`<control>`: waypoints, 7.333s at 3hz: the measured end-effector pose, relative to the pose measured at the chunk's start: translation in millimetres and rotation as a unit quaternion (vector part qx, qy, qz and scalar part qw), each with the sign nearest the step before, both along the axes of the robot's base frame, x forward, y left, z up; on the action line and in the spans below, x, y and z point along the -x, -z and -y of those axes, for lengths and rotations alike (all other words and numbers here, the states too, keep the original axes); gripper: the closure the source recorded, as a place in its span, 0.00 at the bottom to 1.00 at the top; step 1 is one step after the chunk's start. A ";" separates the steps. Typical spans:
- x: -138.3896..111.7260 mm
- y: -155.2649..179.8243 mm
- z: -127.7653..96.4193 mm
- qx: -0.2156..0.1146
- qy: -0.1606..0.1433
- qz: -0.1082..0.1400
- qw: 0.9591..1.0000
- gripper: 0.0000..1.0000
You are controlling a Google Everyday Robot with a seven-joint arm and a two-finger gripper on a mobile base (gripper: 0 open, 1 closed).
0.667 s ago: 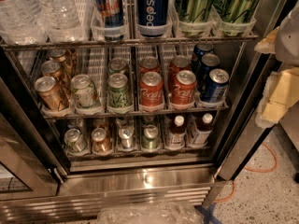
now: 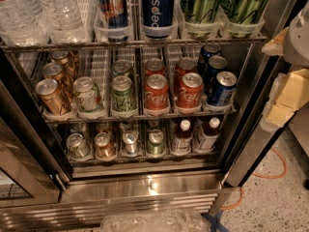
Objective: Pick blue plastic bottle from bottom shelf of fridge
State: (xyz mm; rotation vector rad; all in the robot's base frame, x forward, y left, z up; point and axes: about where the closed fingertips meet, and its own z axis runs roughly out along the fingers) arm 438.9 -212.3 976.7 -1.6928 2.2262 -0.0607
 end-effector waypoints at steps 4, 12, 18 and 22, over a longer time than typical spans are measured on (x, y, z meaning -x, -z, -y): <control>46.9 33.8 -107.0 -0.267 0.067 0.081 0.958 0.00; 13.6 185.8 -98.8 -0.397 0.263 0.220 0.851 0.00; 11.0 232.6 -89.9 -0.391 0.233 0.332 0.826 0.00; -7.1 311.1 -128.4 -0.476 0.279 0.338 0.762 0.00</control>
Offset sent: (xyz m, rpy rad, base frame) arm -0.0390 0.0785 -0.0132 0.5444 -0.0893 -0.2306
